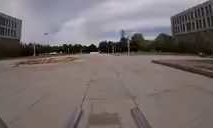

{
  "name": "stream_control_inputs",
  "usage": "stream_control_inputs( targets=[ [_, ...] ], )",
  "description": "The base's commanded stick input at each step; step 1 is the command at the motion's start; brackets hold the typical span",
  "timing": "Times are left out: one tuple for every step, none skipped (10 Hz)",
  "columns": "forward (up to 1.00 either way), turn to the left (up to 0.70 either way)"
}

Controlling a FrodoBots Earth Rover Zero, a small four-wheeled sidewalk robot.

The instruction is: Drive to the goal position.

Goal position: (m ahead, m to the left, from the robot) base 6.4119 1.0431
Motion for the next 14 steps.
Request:
stream_control_inputs(
  targets=[
    [1.00,0.00],
    [1.00,0.00],
    [1.00,-0.06],
    [1.00,-0.27],
    [1.00,-0.27],
    [1.00,-0.27],
    [1.00,-0.11],
    [1.00,0.00],
    [1.00,-0.27],
    [1.00,-0.27],
    [1.00,-0.20],
    [1.00,0.00],
    [1.00,0.00],
    [1.00,-0.27]
  ],
)
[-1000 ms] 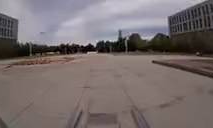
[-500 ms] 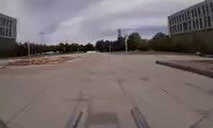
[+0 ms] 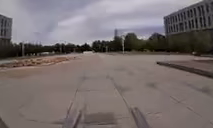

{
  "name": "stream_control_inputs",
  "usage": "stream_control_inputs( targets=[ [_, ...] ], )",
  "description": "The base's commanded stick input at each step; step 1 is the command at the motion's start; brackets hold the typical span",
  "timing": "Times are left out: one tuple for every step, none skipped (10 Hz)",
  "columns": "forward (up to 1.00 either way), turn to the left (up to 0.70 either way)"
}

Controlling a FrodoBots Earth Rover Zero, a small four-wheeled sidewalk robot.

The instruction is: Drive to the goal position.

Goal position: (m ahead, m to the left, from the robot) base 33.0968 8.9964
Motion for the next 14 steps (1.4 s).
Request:
stream_control_inputs(
  targets=[
    [1.00,-0.27],
    [1.00,-0.10],
    [1.00,0.00],
    [1.00,0.00],
    [1.00,0.00],
    [1.00,0.00],
    [1.00,0.00],
    [1.00,0.00],
    [1.00,0.00],
    [1.00,0.00],
    [1.00,0.00],
    [1.00,0.00],
    [1.00,-0.17],
    [1.00,-0.27]
  ],
)
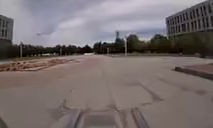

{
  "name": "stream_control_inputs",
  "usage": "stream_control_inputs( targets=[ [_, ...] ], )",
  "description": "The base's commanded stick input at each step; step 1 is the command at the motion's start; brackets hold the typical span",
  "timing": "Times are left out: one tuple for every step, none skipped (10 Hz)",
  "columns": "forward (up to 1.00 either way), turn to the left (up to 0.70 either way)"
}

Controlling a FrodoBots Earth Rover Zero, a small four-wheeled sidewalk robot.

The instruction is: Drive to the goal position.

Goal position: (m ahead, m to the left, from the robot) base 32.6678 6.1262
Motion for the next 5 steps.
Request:
stream_control_inputs(
  targets=[
    [1.00,-0.10],
    [1.00,0.00],
    [1.00,0.00],
    [1.00,0.00],
    [1.00,0.00]
  ],
)
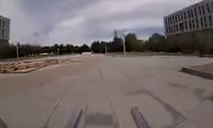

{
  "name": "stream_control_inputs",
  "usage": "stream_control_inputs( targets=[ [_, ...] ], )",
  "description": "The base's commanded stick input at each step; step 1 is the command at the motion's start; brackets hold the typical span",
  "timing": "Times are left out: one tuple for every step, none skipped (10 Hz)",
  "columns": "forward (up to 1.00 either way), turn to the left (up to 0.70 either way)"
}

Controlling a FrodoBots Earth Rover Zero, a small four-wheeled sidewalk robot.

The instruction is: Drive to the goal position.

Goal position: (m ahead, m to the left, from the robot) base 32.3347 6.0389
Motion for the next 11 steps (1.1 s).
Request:
stream_control_inputs(
  targets=[
    [1.00,0.00],
    [1.00,-0.06],
    [1.00,-0.20],
    [1.00,-0.27],
    [1.00,-0.09],
    [1.00,0.00],
    [1.00,0.00],
    [1.00,0.00],
    [1.00,0.00],
    [1.00,0.00],
    [1.00,0.00]
  ],
)
